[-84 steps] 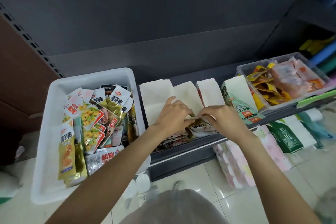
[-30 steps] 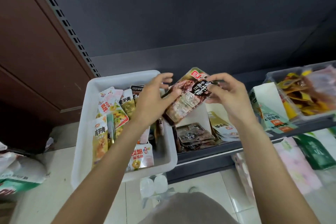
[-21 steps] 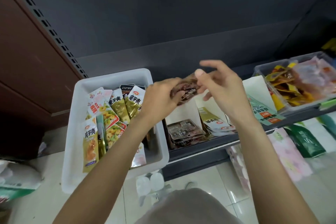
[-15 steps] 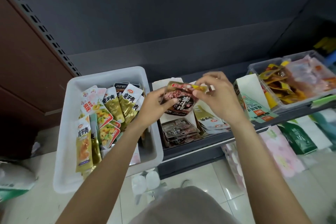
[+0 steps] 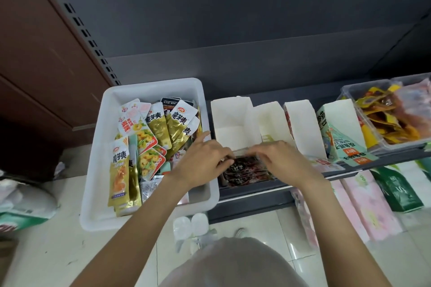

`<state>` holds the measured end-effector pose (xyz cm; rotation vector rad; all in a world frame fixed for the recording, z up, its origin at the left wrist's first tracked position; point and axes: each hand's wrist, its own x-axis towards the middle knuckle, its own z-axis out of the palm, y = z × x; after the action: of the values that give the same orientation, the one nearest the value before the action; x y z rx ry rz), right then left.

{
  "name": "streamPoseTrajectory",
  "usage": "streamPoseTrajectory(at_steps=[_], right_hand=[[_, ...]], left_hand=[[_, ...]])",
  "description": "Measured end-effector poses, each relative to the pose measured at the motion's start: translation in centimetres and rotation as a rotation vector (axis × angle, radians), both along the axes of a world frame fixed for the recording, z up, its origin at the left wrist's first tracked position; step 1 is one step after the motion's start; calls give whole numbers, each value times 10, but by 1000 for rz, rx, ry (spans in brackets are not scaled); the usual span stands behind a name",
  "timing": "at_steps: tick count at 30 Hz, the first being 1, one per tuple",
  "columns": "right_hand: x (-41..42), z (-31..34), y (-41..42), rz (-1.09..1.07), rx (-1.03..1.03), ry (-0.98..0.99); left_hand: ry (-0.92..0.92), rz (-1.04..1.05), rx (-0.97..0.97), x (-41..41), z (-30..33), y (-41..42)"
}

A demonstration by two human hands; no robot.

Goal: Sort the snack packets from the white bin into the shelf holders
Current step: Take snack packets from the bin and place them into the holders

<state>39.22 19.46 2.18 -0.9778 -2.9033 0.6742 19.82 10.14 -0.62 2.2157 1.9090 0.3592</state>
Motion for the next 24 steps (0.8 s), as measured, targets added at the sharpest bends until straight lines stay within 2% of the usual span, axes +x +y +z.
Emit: streamPoseTrajectory(at_steps=[3, 7, 10, 12, 14, 16, 20, 24], right_hand=[[2, -1, -3, 11, -29, -30], [4, 10, -6, 7, -86, -48], [-9, 28, -14, -18, -94, 120], [-37, 33, -22, -4, -78, 246], [-78, 31, -36, 26, -148, 311], [-124, 15, -51, 78, -202, 259], [-191, -22, -73, 72, -97, 11], [-213, -35, -82, -5, -72, -51]], left_hand=[[-90, -65, -64, -1, 2, -8], [-178, -20, 130, -7, 4, -32], [-265, 228, 314, -23, 0, -60], [-221, 475, 399, -42, -5, -81], [-100, 692, 335, -66, -14, -100], [-57, 827, 173, -85, -25, -114], [-64, 849, 72, -90, -27, -120], [-87, 845, 58, -90, -26, -116]])
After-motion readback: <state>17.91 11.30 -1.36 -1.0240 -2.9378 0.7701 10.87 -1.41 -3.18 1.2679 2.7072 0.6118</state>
